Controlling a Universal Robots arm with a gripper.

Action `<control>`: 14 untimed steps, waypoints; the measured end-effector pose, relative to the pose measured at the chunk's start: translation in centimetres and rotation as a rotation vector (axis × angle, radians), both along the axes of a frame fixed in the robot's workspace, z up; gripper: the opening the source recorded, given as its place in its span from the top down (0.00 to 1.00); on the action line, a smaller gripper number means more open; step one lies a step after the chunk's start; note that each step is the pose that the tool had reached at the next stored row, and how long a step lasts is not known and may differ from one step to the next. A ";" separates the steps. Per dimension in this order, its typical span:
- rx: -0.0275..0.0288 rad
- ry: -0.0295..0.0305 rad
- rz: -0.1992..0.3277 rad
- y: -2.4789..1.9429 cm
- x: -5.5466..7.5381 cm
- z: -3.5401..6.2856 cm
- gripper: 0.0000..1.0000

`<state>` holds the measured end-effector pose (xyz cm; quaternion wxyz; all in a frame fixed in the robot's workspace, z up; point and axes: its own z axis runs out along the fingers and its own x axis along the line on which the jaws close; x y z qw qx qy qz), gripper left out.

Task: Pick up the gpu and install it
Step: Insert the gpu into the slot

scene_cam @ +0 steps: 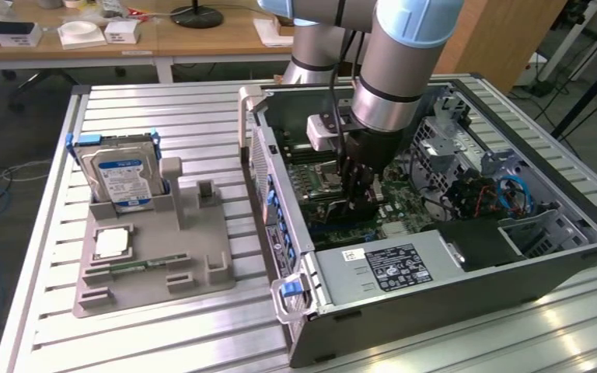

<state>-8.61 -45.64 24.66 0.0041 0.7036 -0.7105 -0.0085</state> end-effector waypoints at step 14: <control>-0.0009 0.0002 0.000 0.23 0.0 0.53 0.74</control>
